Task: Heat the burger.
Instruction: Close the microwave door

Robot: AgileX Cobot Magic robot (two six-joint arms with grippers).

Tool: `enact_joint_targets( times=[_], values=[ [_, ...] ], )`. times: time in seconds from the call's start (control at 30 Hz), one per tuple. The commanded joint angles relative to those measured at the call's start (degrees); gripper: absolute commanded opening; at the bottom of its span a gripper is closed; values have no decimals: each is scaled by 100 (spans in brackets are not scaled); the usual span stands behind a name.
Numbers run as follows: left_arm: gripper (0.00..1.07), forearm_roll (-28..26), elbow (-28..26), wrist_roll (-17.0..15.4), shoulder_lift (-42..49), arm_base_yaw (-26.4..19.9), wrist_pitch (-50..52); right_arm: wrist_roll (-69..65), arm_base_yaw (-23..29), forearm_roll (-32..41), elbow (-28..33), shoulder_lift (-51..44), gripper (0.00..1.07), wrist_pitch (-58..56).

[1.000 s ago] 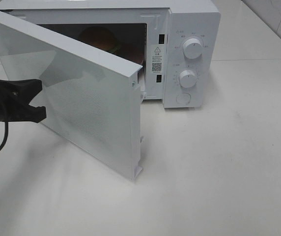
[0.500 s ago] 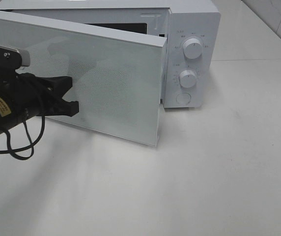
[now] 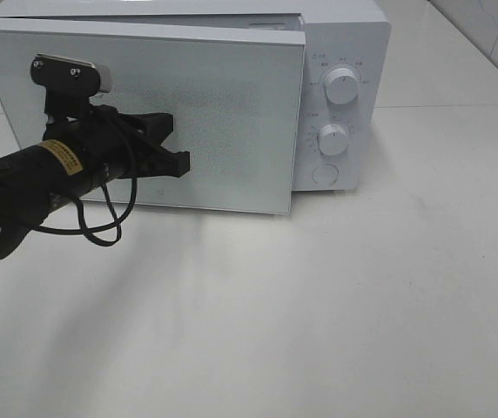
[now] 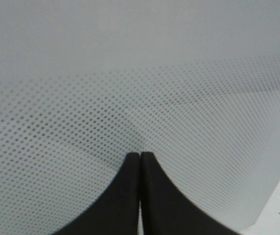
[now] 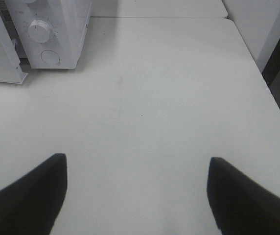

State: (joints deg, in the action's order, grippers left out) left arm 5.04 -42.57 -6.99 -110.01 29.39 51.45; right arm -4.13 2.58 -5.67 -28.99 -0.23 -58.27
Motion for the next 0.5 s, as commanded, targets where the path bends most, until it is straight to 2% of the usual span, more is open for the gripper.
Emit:
enact_joint_targets(
  times=[0.03,0.5],
  values=[
    [0,-109,-424,11,-155,103,-206,17,-40,11,11,-155,76,57],
    [0,-166,-1547,-23,-745,321,-682,17,-40,11,11,-155,76,57]
  ],
)
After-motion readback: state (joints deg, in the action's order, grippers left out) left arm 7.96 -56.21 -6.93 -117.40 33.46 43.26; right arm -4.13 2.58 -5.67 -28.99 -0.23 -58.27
